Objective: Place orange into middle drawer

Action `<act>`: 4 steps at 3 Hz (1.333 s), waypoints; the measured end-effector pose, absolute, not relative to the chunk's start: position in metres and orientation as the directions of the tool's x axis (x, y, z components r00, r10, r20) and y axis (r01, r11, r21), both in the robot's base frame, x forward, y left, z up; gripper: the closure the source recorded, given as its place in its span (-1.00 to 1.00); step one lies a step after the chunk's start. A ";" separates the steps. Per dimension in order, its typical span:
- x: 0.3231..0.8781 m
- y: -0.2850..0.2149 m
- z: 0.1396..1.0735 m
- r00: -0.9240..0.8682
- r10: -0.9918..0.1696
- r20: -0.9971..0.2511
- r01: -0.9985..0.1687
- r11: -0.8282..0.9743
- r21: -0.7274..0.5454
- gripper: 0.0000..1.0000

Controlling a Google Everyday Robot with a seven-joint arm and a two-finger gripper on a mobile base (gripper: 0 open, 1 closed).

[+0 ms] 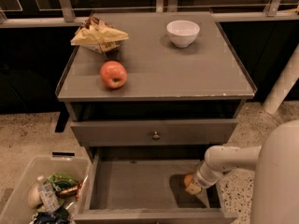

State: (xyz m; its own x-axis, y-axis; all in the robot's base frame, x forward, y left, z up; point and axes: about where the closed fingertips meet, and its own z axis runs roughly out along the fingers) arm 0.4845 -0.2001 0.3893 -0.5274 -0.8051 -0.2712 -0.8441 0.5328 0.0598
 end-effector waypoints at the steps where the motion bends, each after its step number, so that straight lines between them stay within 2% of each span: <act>1: 0.484 -0.200 0.389 -0.527 -0.805 -0.271 -0.844 0.533 0.060 0.16; 3: 0.484 -0.200 0.389 -0.527 -0.805 -0.271 -0.844 0.533 0.060 -0.77; 4: 0.484 -0.200 0.389 -0.527 -0.805 -0.271 -0.844 0.533 0.060 -1.00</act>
Offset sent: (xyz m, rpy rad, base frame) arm 0.0000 0.0000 0.0000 0.0000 0.0000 0.0000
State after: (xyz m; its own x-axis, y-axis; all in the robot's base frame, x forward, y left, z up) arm 0.4844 -0.2000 0.3892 -0.5274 -0.8052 -0.2711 -0.8441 0.5327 0.0600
